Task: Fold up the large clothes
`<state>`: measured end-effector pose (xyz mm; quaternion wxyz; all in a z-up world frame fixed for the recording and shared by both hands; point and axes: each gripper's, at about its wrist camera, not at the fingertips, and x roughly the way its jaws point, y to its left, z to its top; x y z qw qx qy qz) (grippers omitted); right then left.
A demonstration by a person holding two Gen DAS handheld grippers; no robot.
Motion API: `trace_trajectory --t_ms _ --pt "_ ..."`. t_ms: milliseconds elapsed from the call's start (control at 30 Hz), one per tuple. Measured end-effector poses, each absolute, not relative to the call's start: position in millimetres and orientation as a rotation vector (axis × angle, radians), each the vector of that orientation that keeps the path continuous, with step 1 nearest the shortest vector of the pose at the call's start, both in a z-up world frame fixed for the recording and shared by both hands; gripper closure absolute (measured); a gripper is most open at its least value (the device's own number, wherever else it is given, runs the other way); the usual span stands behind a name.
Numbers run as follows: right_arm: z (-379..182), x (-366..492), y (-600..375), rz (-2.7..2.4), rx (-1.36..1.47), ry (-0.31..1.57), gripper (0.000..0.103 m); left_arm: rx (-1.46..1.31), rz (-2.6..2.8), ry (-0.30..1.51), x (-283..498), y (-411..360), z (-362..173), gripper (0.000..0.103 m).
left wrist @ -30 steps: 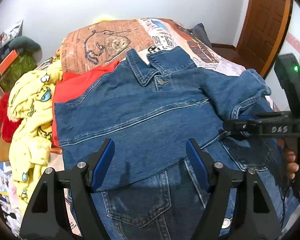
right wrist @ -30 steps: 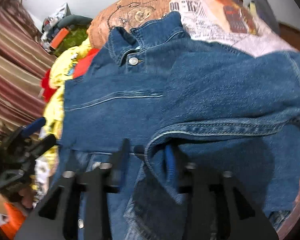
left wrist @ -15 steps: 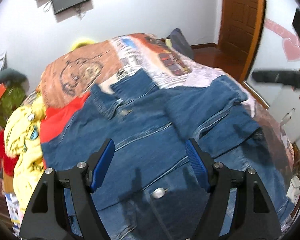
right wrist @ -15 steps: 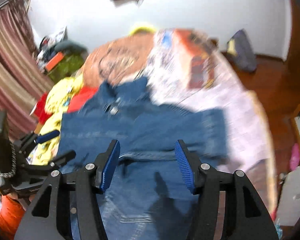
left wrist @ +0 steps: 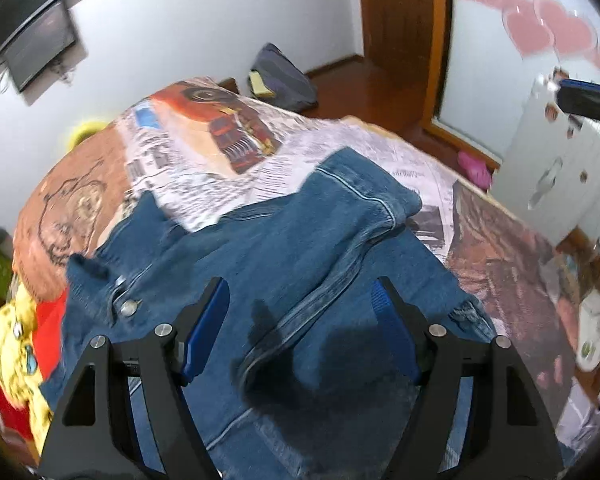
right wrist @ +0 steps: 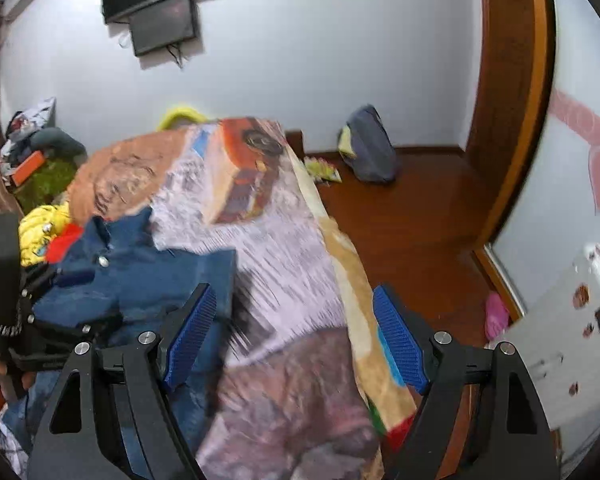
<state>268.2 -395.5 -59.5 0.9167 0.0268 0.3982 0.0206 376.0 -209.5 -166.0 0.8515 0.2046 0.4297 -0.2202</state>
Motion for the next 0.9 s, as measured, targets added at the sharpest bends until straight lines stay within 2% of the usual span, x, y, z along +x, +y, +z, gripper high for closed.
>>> trace_trajectory --t_ms 367,467,567,600,633,733,900 --pt "-113.6 273.7 -413.2 0.062 0.156 0.942 0.025 0.472 -0.486 1.025 422.3 -261.3 -220.4 0.031" --pt "-120.1 274.5 -410.2 0.073 0.165 0.962 0.025 0.482 -0.474 1.013 428.9 -268.1 -227.7 0.039" --pt "-125.7 275.3 -405.3 0.081 0.154 0.980 0.025 0.492 -0.475 0.955 423.1 -272.0 -223.0 0.059" --pt "-126.8 275.3 -403.1 0.082 0.146 0.982 0.025 0.502 -0.463 0.935 420.8 -273.0 -220.1 0.072" --pt "-127.8 275.5 -400.2 0.084 0.136 0.984 0.025 0.514 -0.443 0.916 419.5 -273.6 -217.5 0.078" --pt "-129.6 277.8 -391.1 0.091 0.112 0.988 0.025 0.492 -0.422 0.846 413.6 -265.6 -198.0 0.085" --pt "-123.4 283.5 -373.5 0.125 0.089 0.975 0.025 0.303 -0.418 0.776 411.2 -214.1 -144.0 0.087"
